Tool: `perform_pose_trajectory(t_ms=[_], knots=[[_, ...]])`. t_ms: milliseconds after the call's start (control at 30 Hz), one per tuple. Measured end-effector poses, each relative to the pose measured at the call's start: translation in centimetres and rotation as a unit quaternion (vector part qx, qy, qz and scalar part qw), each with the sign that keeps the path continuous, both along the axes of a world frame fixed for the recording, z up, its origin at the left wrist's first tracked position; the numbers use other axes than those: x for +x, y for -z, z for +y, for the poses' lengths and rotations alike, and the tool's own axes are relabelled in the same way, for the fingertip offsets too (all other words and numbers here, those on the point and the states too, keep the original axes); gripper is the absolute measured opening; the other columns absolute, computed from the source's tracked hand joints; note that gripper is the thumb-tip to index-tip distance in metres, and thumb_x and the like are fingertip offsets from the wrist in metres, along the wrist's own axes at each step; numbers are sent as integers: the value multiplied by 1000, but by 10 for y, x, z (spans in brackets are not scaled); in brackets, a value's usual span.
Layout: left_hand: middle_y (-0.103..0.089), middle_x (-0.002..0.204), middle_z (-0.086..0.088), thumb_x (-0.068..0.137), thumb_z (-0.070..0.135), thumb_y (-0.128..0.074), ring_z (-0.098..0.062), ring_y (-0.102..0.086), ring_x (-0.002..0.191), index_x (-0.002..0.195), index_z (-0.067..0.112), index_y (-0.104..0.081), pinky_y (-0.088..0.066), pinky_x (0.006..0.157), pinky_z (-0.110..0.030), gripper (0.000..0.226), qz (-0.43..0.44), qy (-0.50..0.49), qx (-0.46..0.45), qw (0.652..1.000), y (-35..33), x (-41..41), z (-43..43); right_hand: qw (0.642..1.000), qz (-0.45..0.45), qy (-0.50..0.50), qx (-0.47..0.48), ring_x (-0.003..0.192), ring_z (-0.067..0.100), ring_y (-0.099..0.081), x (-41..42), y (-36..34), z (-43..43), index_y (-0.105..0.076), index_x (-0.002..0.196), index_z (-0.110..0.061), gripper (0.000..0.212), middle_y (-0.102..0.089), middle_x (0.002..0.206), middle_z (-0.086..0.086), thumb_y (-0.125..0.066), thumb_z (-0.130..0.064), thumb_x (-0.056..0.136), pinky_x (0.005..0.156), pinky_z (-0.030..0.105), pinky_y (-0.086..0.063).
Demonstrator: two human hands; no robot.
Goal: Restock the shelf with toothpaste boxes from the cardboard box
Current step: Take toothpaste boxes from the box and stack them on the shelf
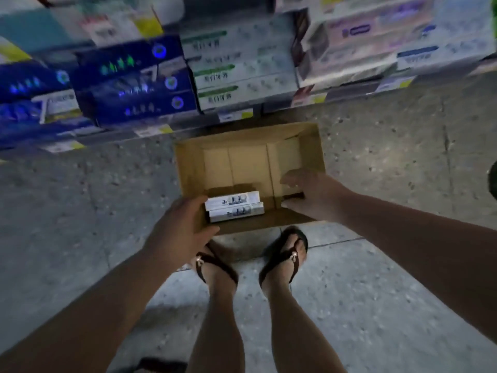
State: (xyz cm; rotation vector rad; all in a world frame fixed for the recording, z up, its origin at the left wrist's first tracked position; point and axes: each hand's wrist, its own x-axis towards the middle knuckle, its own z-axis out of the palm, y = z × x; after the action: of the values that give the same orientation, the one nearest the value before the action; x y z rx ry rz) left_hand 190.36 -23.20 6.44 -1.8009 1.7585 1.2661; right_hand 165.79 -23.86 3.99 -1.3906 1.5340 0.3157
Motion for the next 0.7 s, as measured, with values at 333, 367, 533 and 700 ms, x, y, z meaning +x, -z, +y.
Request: perform_pose_trajectory(t_ms=[333, 367, 533, 700], knots=[[-46, 137, -10, 73, 32, -73, -26, -48, 122, 135, 23, -39, -40, 97, -36, 71, 25, -22, -34, 999, 136, 36, 8, 996, 20, -88, 1, 122, 22, -42, 41, 165, 11, -41, 132, -26, 53, -40, 139, 3, -62, -32, 84, 98, 37, -42], [-45, 137, -8, 73, 32, -73, -25, -48, 122, 135, 25, -38, -40, 96, -35, 72, 31, -20, -31, 999, 147, 38, 9, 996, 27, -91, 2, 123, 22, -41, 44, 179, 12, -40, 132, -26, 54, -39, 140, 3, -62, -32, 83, 97, 36, -40], [-52, 129, -1, 73, 28, -74, -12, -50, 112, 139, 31, -26, -41, 94, -30, 82, 70, -39, -18, 997, 197, 48, 14, 993, 25, -115, 13, 133, 24, -32, 58, 241, 18, -29, 140, -26, 70, -30, 148, 4, -66, -32, 81, 107, 40, -35], [-47, 134, -4, 72, 27, -74, -13, -46, 120, 142, 32, -19, -38, 98, -30, 90, 94, -55, -6, 994, 226, 48, 12, 989, 0, -144, 44, 139, 25, -24, 67, 272, 16, -17, 145, -30, 83, -24, 154, 3, -67, -36, 79, 111, 41, -29]])
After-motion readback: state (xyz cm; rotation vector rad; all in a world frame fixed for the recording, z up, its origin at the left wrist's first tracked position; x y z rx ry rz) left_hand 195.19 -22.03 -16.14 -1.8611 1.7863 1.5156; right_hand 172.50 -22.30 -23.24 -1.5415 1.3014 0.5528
